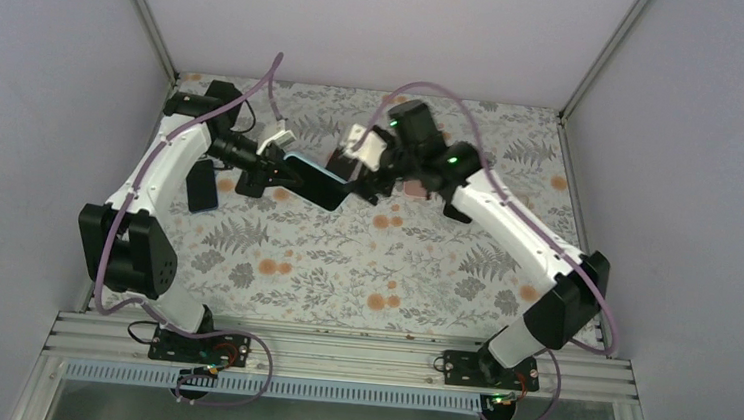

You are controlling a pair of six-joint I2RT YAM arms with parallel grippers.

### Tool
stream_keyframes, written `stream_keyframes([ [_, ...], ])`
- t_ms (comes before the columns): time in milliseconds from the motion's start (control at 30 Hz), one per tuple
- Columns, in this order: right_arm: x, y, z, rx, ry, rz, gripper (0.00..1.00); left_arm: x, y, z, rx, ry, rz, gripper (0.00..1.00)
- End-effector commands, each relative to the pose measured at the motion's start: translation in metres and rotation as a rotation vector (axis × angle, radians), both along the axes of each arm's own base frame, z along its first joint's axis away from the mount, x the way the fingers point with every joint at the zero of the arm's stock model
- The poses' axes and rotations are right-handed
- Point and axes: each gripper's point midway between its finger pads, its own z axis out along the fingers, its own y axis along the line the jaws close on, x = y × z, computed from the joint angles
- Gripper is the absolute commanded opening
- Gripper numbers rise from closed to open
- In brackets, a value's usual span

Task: Take the phone out of the phone case
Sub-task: Pick up the phone at the center of the board, then remove the phone case from the phone.

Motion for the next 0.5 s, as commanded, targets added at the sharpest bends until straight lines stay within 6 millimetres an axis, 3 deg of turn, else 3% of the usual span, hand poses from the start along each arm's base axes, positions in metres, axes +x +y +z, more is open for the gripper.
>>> stream_keyframes([
  [0,-0.014,-0.025,0.014,0.083,0.160,0.056,0.92,-0.010,-0.016,0.043,-0.058,-0.150,-0.069,0.02],
  [200,-0.016,-0.035,-0.005,0.030,0.221,0.019,0.82,-0.013,-0.031,0.064,-0.053,-0.197,-0.102,0.02],
  [467,-0.021,-0.047,-0.033,-0.068,0.270,-0.002,0.81,-0.012,-0.056,0.035,0.207,-0.251,-0.092,0.02],
])
